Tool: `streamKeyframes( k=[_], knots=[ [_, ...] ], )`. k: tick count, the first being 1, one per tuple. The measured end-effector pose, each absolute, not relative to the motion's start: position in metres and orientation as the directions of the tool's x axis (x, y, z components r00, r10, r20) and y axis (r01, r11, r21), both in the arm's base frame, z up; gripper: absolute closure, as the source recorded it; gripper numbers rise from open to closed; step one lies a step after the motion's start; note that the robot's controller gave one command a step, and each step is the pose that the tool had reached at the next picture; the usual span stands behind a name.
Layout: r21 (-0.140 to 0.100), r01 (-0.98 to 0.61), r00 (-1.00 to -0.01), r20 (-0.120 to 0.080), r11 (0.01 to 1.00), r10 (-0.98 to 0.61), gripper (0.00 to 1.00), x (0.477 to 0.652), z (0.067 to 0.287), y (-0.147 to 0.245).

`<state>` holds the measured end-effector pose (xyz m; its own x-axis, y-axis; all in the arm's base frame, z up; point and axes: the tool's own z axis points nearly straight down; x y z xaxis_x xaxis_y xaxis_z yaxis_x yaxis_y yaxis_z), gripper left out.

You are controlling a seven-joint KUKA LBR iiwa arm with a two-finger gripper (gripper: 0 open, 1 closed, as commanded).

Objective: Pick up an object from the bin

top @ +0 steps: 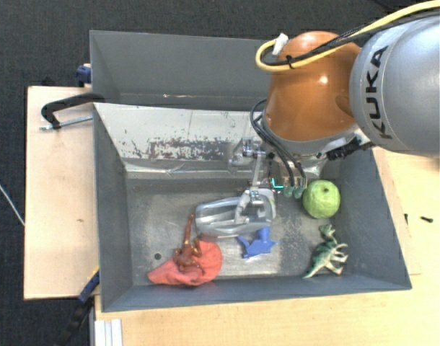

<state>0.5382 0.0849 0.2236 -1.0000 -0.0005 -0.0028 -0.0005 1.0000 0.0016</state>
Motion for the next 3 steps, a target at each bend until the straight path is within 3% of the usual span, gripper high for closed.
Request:
streamKeyframes(
  k=[1,2,3],
  knots=[
    [0.003,0.037,-0.999,-0.01,0.999,0.037,0.0,0.542,0.182,0.082],
    [0.003,0.007,-1.0,0.0,1.0,0.007,1.0,0.587,0.087,0.072],
    [0.003,0.007,-1.0,0.0,1.0,0.007,1.0,0.587,0.087,0.072]
  ],
)
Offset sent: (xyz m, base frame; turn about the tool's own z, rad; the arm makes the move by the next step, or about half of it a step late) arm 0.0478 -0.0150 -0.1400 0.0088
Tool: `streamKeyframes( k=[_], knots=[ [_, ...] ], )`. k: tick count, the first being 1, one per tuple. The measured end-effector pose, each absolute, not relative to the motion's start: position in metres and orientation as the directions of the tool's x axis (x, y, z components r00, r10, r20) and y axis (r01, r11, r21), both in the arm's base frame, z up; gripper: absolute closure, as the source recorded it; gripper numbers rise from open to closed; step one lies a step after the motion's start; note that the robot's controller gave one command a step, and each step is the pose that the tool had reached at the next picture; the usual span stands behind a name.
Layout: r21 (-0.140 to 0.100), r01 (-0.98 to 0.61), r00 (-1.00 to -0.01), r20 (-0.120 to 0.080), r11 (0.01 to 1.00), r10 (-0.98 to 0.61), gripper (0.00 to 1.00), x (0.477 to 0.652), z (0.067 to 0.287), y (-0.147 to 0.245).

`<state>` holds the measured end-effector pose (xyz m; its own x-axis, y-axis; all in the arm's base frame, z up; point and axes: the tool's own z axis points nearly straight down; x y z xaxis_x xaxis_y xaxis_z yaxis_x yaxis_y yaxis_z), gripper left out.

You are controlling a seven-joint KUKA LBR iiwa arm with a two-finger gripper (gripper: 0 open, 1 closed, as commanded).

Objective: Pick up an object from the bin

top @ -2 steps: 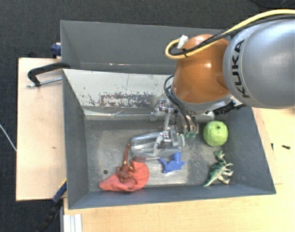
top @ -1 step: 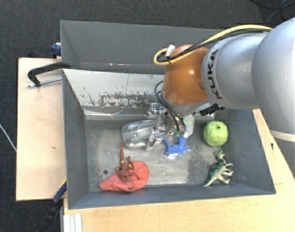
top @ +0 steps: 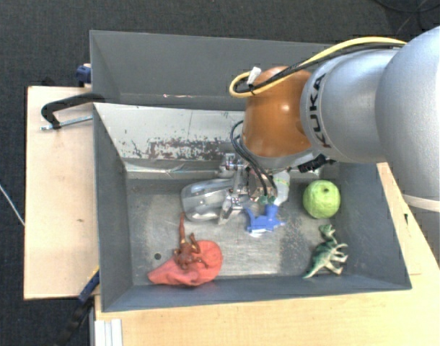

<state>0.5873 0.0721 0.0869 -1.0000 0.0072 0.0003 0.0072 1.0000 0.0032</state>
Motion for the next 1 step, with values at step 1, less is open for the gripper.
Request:
streamKeyframes(
  k=[1],
  knots=[
    [0.002,0.0,-1.0,-0.006,1.0,0.0,1.0,0.5672,0.2722,0.0757]
  ],
)
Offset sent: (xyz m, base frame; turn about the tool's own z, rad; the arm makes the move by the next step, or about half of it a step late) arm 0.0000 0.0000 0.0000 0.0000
